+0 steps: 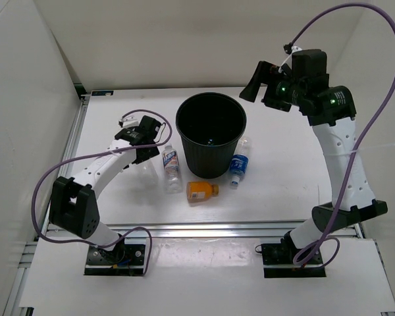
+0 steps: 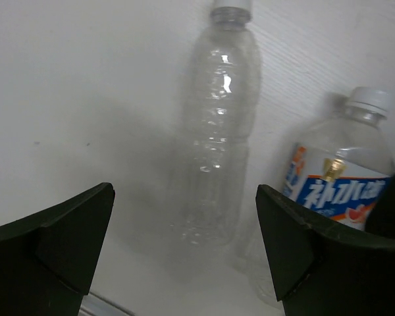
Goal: Put the plastic bottles in the bin
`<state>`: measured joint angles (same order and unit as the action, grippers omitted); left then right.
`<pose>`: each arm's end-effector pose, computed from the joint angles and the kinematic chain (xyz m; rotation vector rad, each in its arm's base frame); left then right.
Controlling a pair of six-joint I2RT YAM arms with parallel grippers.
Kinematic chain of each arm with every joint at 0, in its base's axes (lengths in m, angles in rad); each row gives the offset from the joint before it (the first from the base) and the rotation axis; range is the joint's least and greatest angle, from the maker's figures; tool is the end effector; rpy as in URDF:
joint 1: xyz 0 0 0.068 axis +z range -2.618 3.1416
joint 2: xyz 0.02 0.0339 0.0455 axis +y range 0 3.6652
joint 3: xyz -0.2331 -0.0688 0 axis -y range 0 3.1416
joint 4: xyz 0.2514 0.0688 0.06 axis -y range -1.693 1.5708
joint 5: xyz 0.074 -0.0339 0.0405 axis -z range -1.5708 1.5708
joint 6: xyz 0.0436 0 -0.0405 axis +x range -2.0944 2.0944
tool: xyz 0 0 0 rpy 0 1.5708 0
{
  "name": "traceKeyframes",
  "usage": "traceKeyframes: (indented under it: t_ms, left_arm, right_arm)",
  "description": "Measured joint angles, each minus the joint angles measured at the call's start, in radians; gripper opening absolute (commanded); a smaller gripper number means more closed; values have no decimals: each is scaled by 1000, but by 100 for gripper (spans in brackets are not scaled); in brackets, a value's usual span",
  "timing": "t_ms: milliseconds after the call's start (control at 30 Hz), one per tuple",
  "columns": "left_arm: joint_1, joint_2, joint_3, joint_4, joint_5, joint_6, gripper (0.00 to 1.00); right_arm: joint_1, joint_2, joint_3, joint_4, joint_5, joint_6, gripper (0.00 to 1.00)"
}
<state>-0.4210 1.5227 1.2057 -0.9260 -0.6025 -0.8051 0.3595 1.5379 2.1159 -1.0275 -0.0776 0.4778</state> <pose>0.2855 -0.1008 0.2209 -0.6048 2.4355 0.3984 0.2758 0.1073 0.4830 0.0721 2.0713 0.6023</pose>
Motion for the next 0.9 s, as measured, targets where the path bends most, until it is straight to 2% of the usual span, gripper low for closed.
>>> traceKeyframes:
  t_ms: [267, 533, 567, 600, 767, 900]
  left_arm:
    - [4, 32, -34, 145, 106, 64, 100]
    - [15, 169, -94, 161, 153, 49, 98]
    - [19, 174, -101, 159, 157, 44, 96]
    - [23, 178, -104, 156, 163, 39, 86]
    - [40, 187, -104, 160, 184, 27, 60]
    - [67, 180, -77, 123, 192, 10, 51]
  right_arm:
    - [-7, -6, -18, -29, -8, -15, 100]
    - [-7, -24, -18, -30, -17, -18, 100]
    - [-7, -26, -18, -31, -19, -18, 100]
    - [-7, -28, -18, -31, -20, -19, 100]
    - [-6, -43, -34, -34, -29, -23, 100]
    - [-7, -48, -54, -40, -38, -26, 100]
